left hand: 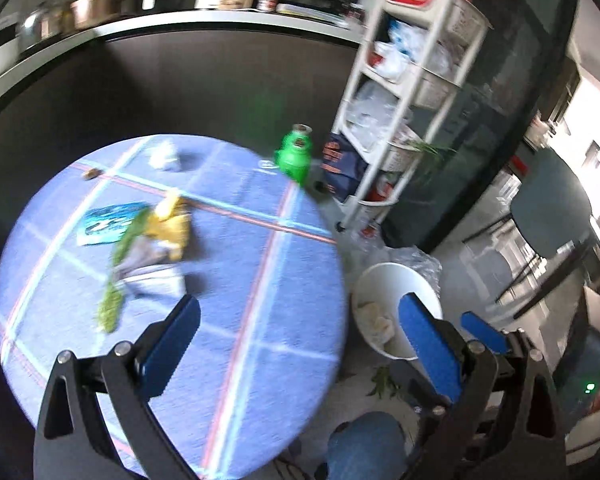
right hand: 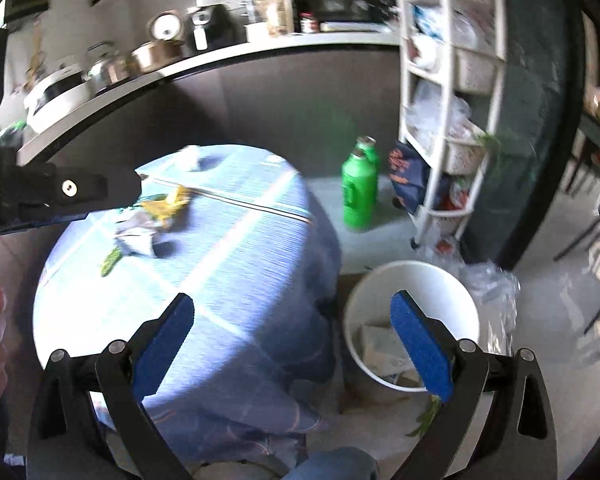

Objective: Collect trash
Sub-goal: 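Move both tools back over the table toward the remaining wrappers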

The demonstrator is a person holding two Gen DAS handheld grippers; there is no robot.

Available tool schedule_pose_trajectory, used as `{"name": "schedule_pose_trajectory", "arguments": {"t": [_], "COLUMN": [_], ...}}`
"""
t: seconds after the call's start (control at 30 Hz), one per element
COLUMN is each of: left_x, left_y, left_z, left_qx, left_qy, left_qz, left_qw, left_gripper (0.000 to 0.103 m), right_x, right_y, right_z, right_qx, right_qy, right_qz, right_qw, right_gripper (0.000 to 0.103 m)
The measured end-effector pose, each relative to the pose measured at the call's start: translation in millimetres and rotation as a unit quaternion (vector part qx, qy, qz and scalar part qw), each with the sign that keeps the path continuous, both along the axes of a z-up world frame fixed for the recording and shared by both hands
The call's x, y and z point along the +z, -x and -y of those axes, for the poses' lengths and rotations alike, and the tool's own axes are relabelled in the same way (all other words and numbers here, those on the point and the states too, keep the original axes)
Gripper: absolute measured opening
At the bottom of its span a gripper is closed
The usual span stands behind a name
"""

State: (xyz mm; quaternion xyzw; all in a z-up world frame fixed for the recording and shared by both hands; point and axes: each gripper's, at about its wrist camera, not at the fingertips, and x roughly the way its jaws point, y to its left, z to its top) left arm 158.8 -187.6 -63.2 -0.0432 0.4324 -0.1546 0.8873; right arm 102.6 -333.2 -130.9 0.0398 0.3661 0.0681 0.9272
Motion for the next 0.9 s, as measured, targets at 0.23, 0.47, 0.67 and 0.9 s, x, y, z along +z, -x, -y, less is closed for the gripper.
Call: {"name": "schedule_pose_trajectory", "arguments": {"t": [0.23, 0.47, 0.67, 0.9], "left_x": [-2, -26, -45, -60], "left_y": [7, 13, 13, 5], "left_z": [-86, -175, -224, -240], "left_qx": [0.079, 0.165, 0.196, 0.18], "left_qy": [0.012, 0.022, 0.029, 0.041], "left_qz": [-0.008, -0.04, -0.057, -0.064], "left_qw": [0.9967, 0.9852, 0.9785, 0.9807], "left_gripper": [0.099, 0.099, 0.099, 0.099], "right_x": [16, 21, 7, -12], "right_y": [-4, -8, -28, -68], "right_z": [-62, -111, -155, -188], "right_qx": [0.061, 0.108, 0.153, 0.185], "right_qy": [0.03, 0.046, 0.054, 0.041], "right_qz": [0.005, 0.027, 0.014, -0.018], "right_qw": [0.998, 0.993, 0.987, 0.982], "right_gripper": [0.094, 0.094, 0.094, 0.094]}}
